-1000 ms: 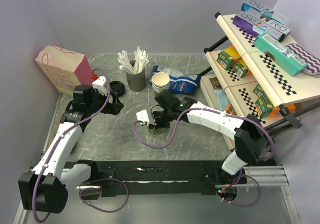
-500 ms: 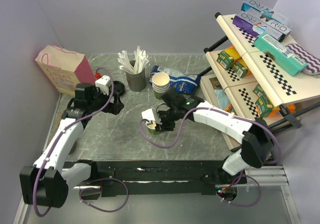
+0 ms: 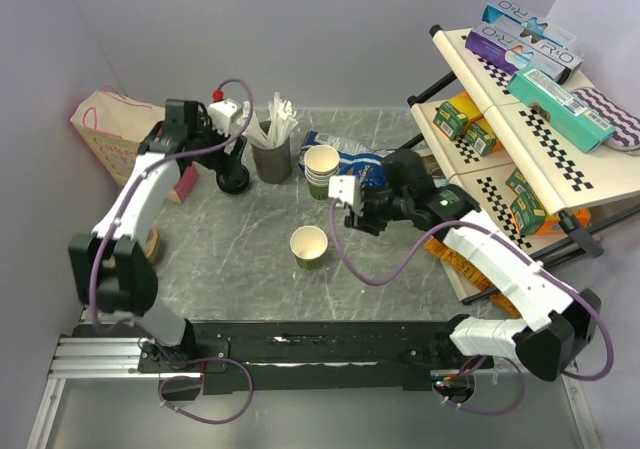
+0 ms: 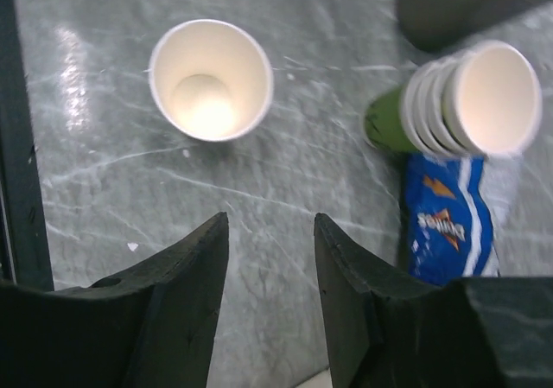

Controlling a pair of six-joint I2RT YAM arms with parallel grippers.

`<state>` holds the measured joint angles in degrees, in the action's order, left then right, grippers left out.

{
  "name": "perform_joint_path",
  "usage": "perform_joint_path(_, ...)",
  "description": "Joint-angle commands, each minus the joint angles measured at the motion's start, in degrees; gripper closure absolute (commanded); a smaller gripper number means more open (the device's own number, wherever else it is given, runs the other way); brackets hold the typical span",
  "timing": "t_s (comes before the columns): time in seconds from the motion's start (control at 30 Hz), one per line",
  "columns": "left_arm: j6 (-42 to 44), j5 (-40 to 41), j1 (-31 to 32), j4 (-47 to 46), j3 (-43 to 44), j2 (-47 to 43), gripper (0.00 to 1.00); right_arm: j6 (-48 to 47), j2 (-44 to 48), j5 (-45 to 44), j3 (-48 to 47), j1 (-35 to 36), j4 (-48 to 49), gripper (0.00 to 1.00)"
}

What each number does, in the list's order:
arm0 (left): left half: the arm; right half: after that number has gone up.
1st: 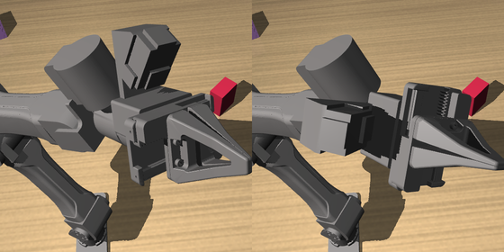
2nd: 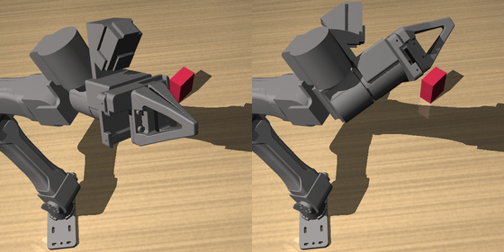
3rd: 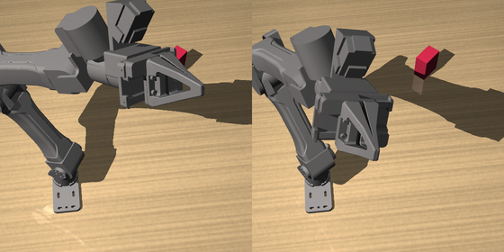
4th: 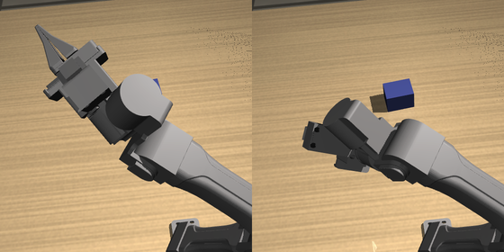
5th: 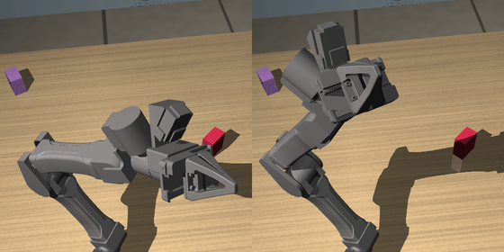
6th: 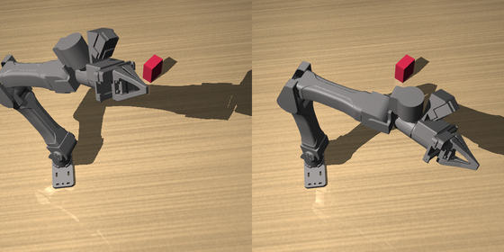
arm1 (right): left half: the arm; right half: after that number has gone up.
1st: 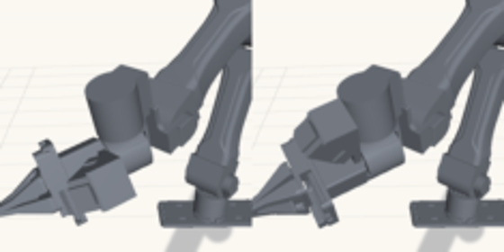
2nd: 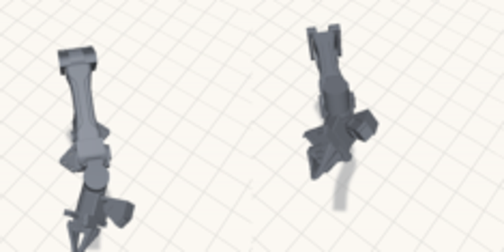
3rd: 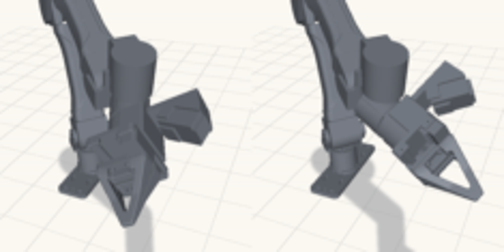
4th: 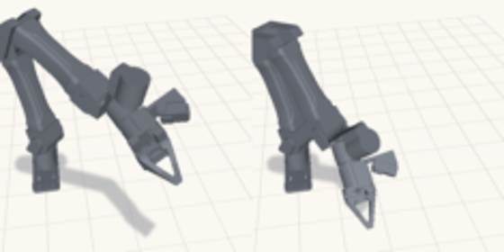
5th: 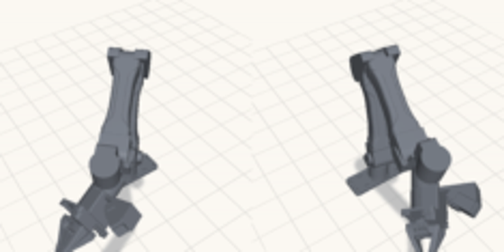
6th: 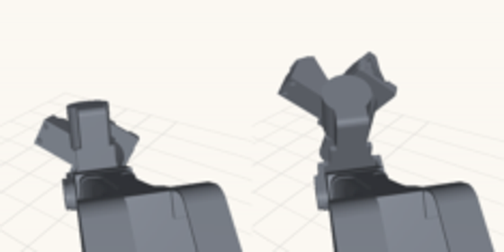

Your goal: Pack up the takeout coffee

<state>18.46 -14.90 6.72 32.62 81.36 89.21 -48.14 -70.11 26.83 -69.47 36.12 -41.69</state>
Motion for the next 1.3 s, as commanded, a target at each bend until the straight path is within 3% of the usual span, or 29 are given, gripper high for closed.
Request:
perform_joint_path(0.0, 11.05, -1.61, -0.13, 12.45, 7.84, 7.64, 0.16, 8.93, 3.83, -0.12, -1.90, -4.55, 2.23, 0.48)
perform_joint_path(0.13, 25.79, -10.14, 0.13, 18.87, 9.78, 10.80, 0.30, 9.73, 4.54, 0.15, -1.37, -7.37, 2.49, 0.47)
perform_joint_path(0.2, 29.51, -9.19, 1.19, 20.99, 10.83, 12.03, 0.37, 10.61, 4.37, 0.42, -1.72, -8.34, 2.93, 0.47)
perform_joint_path(0.37, 35.23, -4.37, 1.98, 19.59, 11.27, 15.38, 0.39, 12.45, 3.93, 0.24, -1.81, -10.63, 3.99, 0.45)
perform_joint_path(0.73, 39.72, 0.66, 2.60, 18.88, 12.51, 20.92, 0.52, 12.19, 3.92, 0.33, -1.54, -11.68, 2.58, 0.45)
perform_joint_path(1.27, 40.16, 4.70, 2.68, 14.58, 12.51, 24.52, 0.55, 12.37, 2.34, 0.33, -1.72, -11.77, 2.49, 0.44)
